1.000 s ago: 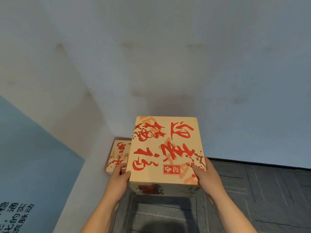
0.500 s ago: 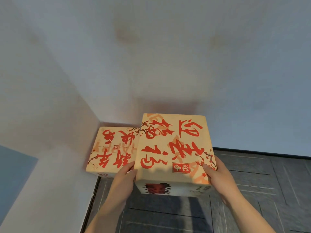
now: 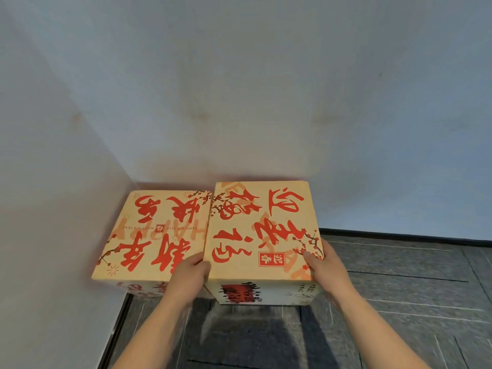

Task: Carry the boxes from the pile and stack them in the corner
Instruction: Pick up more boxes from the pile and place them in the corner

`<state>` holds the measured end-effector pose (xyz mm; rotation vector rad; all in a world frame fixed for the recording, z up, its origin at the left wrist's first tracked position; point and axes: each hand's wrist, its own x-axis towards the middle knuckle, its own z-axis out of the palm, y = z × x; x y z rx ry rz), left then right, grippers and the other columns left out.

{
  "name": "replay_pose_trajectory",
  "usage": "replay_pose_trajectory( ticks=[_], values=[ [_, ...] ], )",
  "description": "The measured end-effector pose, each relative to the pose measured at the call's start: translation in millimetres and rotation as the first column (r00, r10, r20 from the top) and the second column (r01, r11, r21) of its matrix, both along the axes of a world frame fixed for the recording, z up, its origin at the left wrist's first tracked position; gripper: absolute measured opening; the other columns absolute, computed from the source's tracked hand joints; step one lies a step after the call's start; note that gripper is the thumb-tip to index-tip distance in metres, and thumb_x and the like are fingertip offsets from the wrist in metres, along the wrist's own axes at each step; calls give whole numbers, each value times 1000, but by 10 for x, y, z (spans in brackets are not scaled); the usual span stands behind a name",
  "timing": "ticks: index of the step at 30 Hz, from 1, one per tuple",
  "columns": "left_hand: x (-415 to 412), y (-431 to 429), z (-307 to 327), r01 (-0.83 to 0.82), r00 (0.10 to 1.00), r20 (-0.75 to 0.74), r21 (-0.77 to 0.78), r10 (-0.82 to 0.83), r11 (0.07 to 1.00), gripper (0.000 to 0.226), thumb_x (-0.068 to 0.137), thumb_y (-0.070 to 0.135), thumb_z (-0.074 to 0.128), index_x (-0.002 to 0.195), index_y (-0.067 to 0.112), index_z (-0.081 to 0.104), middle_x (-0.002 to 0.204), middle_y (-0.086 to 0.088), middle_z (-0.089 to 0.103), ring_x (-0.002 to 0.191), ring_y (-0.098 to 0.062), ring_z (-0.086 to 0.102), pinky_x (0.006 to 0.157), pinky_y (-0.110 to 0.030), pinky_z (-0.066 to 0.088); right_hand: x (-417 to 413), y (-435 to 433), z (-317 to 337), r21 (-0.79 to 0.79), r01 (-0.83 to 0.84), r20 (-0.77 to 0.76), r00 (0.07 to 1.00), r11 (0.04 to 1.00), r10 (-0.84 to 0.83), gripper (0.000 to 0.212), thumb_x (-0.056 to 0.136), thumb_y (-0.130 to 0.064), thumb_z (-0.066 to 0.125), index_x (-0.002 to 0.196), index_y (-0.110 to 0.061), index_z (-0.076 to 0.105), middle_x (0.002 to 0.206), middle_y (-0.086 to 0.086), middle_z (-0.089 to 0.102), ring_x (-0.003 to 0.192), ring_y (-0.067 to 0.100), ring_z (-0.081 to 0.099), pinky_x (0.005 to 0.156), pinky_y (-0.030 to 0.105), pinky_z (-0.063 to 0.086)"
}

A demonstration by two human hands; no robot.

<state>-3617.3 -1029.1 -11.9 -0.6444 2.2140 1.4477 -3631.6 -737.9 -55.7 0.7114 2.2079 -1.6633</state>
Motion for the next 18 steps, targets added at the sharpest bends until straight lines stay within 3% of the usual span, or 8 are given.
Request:
replay_pose_trajectory(
  ticks=[4, 7, 10, 14, 18],
  values=[
    [-61, -37, -247, -10, 1000, -19, -45, 9, 999, 20, 97, 10, 49, 103, 21, 64, 101, 2, 72, 95, -23, 66, 80, -45, 59, -61, -76, -274, 1, -10, -14, 1000, 1000, 10, 26, 104, -21, 62, 126, -31, 52, 111, -8, 72, 100, 13, 71, 79, 35, 56],
    [-86, -52, -359, -19, 999, -29, -59, 17, 998, 18, 94, 6, 51, 105, 15, 63, 94, -1, 69, 78, -20, 61, 65, -33, 47, -96, -114, -458, -14, -9, -4, 1000, 1000, 9, 30, 104, -22, 62, 131, -29, 53, 115, -5, 73, 102, 16, 72, 83, 38, 59],
    [-90, -62, -385, 8, 1000, -25, -83, -10, 996, 21, 93, 3, 49, 92, 20, 62, 82, -1, 62, 71, -19, 53, 66, -33, 42, -117, -134, -571, -14, 2, 4, 1000, 1000, -2, 38, 104, -23, 63, 139, -27, 51, 118, -4, 73, 104, 17, 72, 89, 43, 60],
    [-112, -82, -440, 19, 1000, -12, -93, -20, 996, 27, 95, 5, 49, 116, 11, 64, 93, 2, 64, 79, -16, 56, 65, -29, 42, -122, -135, -710, -28, 4, 26, 1000, 1000, -4, 45, 103, -24, 64, 145, -22, 49, 120, -3, 74, 105, 19, 74, 95, 53, 59],
    [-120, -104, -513, 18, 1000, 14, -62, -17, 998, 24, 94, 2, 45, 81, 11, 64, 84, -6, 64, 71, -21, 50, 64, -28, 34, -116, -166, -812, -30, 1, 24, 1000, 1000, 0, 44, 104, -21, 62, 146, -22, 48, 120, -2, 73, 104, 19, 74, 94, 49, 60]
  ],
)
